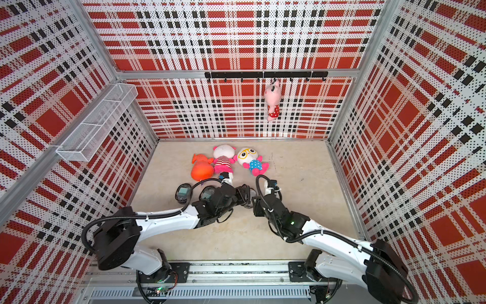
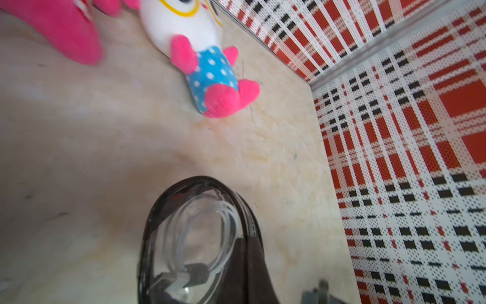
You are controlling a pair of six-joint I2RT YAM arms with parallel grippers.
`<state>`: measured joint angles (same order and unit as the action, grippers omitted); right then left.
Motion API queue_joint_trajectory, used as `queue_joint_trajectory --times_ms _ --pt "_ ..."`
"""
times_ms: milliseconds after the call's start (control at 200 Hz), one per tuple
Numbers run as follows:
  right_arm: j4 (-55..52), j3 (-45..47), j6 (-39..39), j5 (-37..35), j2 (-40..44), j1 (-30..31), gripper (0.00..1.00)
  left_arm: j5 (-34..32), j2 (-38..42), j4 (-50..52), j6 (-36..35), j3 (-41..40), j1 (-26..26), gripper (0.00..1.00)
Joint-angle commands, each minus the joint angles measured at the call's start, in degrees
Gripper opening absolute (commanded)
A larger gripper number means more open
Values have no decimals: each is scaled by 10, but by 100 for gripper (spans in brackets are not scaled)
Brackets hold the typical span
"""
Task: Pack away charging kits
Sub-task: Pick up the plug from the center of the board, then place the plug in the storage bag, then place the storage bag at the center of the board.
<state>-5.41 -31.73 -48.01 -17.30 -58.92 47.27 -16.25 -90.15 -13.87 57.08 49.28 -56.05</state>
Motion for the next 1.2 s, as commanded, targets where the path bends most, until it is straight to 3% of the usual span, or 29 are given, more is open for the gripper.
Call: queue_joint_trajectory --times_ms 0,150,556,832,1197 --pt "11 31 -13 46 23 -51 9 21 -45 -53 5 37 -28 0" --pt "27 62 -16 69 39 -90 9 29 -96 -74 7 70 -42 0" --pt "82 80 -13 77 -27 -104 8 60 -121 -141 15 61 -46 0" --pt "113 98 -20 83 -45 -122 23 99 -145 -209 32 40 -39 0" --pt "150 111 -11 144 -63 -169 26 112 -150 -240 67 4 -24 0"
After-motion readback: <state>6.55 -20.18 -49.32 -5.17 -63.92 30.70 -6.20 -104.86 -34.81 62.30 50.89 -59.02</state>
